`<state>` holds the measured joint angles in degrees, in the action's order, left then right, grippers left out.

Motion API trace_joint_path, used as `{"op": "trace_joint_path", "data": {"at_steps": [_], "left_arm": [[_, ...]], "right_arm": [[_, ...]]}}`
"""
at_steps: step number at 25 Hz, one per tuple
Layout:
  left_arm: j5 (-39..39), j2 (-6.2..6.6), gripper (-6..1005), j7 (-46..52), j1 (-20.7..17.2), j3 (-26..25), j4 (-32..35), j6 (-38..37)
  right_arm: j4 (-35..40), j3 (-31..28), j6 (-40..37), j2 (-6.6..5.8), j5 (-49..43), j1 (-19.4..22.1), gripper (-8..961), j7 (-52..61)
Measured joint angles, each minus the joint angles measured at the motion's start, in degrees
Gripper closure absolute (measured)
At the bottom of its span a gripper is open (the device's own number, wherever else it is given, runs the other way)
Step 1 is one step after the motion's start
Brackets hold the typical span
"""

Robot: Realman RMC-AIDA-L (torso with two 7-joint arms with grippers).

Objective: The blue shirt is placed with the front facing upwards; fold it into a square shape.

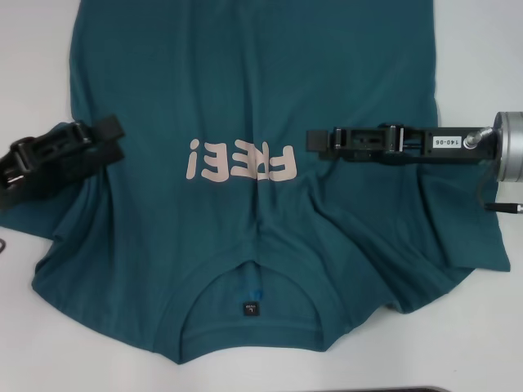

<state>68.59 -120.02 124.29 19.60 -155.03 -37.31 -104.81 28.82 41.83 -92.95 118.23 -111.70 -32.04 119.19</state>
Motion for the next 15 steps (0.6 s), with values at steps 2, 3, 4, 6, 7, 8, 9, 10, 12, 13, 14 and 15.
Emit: {"op": "trace_joint_path", "data": {"at_steps": [2, 3, 4, 6, 7, 8, 9, 10, 12, 13, 14, 15], "left_arm": [[-0.03, 1.30, 236, 1.31, -0.15, -0.35, 2.13, 2.18], [-0.07, 1.58, 237, 1.95, -0.23, -0.42, 2.57, 2.97], [-0.15, 1.92, 237, 3.27, -0.43, -0.54, 3.06, 4.56], [-0.30, 2.14, 237, 5.36, -0.81, -0.96, 3.38, 7.16], [-0.28, 2.16, 236, 6.17, -1.04, -1.23, 3.38, 8.25], [-0.25, 2.16, 236, 6.71, -1.21, -1.49, 3.40, 8.95], [-0.25, 2.16, 236, 6.71, -1.21, -1.49, 3.40, 8.95], [-0.17, 2.20, 236, 7.40, -1.45, -2.06, 3.46, 9.74], [-0.10, 2.24, 236, 7.64, -1.63, -3.48, 3.51, 9.78], [-0.08, 2.25, 236, 7.28, -1.64, -3.74, 3.52, 9.41], [-0.05, 2.27, 236, 6.52, -1.62, -4.03, 3.53, 8.71], [-0.04, 2.33, 236, 5.79, -1.56, -4.09, 3.53, 8.01]], "right_arm": [[0.00, -0.02, 0.24, -0.35, -0.24, 0.16, 70, 2.28], [0.00, -0.03, 0.34, -0.53, -0.31, 0.24, 71, 3.24], [0.00, -0.07, 0.46, -0.64, -0.31, 0.30, 71, 4.00], [0.00, -0.25, 0.98, -0.83, -0.26, 0.49, 71, 5.46], [0.00, -0.29, 1.33, -0.88, -0.20, 0.62, 71, 5.95], [0.01, -0.31, 1.54, -0.91, -0.16, 0.73, 71, 6.29], [0.04, -0.34, 1.78, -0.93, -0.11, 0.82, 71, 6.56], [0.06, -0.34, 1.84, -0.94, -0.09, 0.90, 71, 6.59], [0.08, -0.37, 1.72, -0.95, -0.04, 0.94, 71, 6.48], [0.08, -0.48, 1.49, -0.93, 0.18, 0.95, 71, 6.41], [0.07, -0.59, 1.33, -0.86, 0.43, 0.94, 71, 6.38], [0.06, -0.84, 0.99, -0.72, 1.03, 0.97, 71, 6.18]]}}
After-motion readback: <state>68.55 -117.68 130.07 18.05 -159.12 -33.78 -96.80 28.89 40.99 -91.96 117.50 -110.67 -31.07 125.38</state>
